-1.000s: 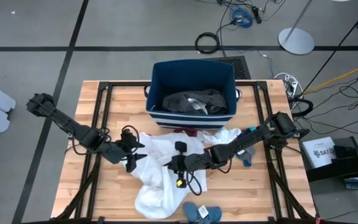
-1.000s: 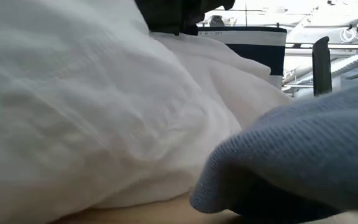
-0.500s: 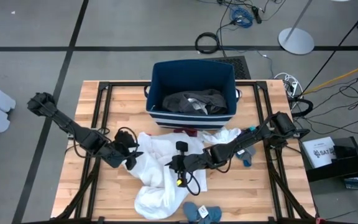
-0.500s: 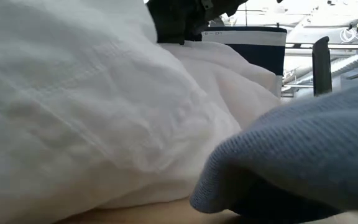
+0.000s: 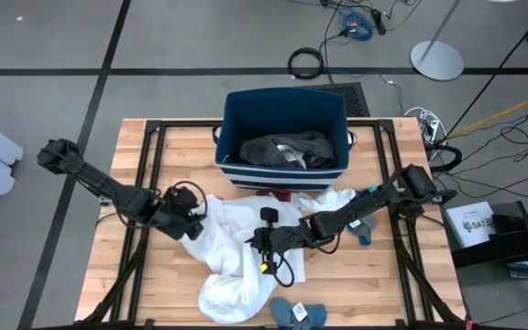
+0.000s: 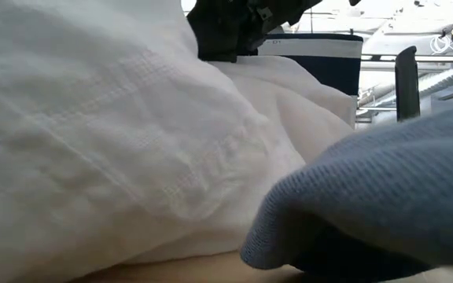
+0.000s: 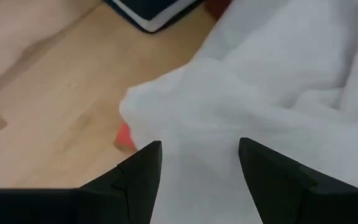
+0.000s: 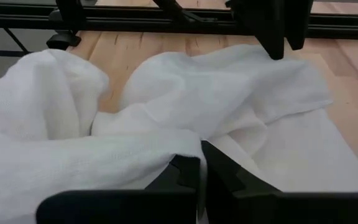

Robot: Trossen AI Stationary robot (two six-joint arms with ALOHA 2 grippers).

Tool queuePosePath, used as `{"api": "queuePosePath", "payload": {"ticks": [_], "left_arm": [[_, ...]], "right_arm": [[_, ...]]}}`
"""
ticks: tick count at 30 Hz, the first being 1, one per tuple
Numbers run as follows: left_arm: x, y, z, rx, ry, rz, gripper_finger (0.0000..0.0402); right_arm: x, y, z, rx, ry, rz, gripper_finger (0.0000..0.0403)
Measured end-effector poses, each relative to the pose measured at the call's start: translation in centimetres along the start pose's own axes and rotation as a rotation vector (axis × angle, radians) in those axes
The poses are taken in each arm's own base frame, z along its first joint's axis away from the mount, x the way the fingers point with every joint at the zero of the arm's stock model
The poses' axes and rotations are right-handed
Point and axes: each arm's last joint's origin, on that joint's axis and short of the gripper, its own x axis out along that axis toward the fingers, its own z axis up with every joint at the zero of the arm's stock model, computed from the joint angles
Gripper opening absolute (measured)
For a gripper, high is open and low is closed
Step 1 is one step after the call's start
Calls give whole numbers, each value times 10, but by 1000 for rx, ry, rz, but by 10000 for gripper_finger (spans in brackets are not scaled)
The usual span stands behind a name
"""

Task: Sort clothes
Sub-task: Put the white shirt into the blue laundry organizer

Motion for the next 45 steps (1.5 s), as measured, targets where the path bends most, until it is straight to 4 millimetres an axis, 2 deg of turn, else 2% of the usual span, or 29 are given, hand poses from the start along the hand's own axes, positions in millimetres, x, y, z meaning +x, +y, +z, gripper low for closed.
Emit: {"api": "queuePosePath", "payload": {"ticks": [8,10,15,19,27,32,45], "left_arm": [[1,-9,6,94,28,-131,223],[1,-11,10,53,18,-164,223],[-1,-8,24,-180,-52,-206,223],[2,-7,31,-230,-37,-236,223],[14,-3,37,-378,-19,-187,223],[20,-2,38,-363,0,-164,223],[40,-6,32,-115,120,-148,223]], "right_arm": [[0,-1,-1,-4,9,1,0],[0,-1,-1,-4,9,1,0],[0,-1,-1,-3,9,2,0],[0,-1,-1,-1,10,3,0],[0,0,-1,-1,16,30,0],[0,0,-1,-1,16,30,0],[0,0,-2,-2,25,43,0]]}}
